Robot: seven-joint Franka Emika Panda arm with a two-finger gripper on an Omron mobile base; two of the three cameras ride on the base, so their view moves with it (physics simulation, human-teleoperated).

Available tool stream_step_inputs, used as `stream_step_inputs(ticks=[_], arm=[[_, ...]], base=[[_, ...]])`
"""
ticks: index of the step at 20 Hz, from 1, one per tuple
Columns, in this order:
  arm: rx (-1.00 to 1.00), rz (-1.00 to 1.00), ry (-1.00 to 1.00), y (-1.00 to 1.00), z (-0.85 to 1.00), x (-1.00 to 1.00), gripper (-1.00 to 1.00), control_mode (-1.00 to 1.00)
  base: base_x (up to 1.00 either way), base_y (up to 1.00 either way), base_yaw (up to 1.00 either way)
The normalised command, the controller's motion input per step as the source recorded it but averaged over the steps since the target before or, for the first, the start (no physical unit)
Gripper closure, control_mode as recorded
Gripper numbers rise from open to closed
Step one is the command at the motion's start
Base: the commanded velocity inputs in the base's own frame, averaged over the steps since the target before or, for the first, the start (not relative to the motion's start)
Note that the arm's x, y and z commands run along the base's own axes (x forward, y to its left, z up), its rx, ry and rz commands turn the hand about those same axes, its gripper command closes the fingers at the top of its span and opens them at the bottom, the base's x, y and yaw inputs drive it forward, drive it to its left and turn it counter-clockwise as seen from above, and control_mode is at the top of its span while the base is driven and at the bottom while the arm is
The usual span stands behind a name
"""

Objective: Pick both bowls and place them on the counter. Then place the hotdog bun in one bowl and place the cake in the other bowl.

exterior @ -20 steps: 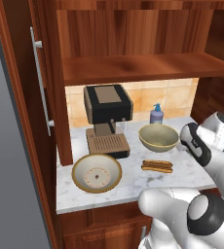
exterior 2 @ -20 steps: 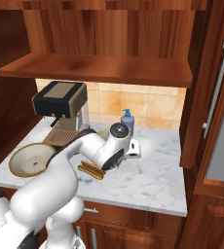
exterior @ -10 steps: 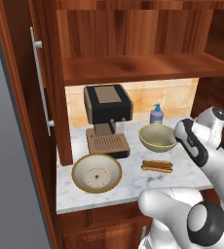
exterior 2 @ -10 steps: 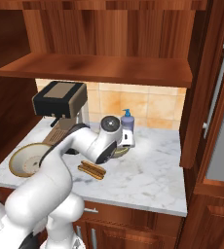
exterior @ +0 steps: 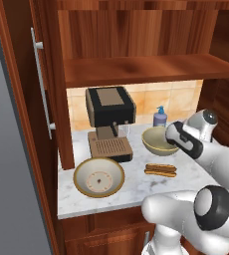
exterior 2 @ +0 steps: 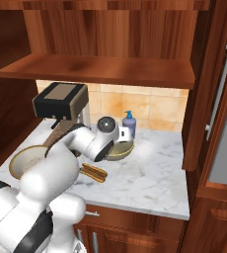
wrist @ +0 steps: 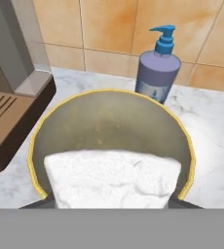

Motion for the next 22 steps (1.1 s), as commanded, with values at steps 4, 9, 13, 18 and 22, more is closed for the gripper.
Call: stream_step_inputs(ticks=[4,9,13,18,22], arm=[[0.0,0.0,0.0,0.12,-0.06,0.42,1.0,-1.0],[0.0,0.0,0.02,0.09,-0.19,0.28,1.0,-1.0],[0.0,0.0,0.03,0.01,-0.25,0.05,1.0,-1.0],[0.01,0.0,0.0,0.0,-0.15,0.11,1.0,-1.0],[0.02,0.0,0.01,0.03,-0.11,0.27,1.0,-1.0]], base=[[0.0,0.0,0.0],[0.0,0.0,0.0],[0.0,0.0,0.0],[0.0,0.0,0.0],[0.0,0.0,0.0]])
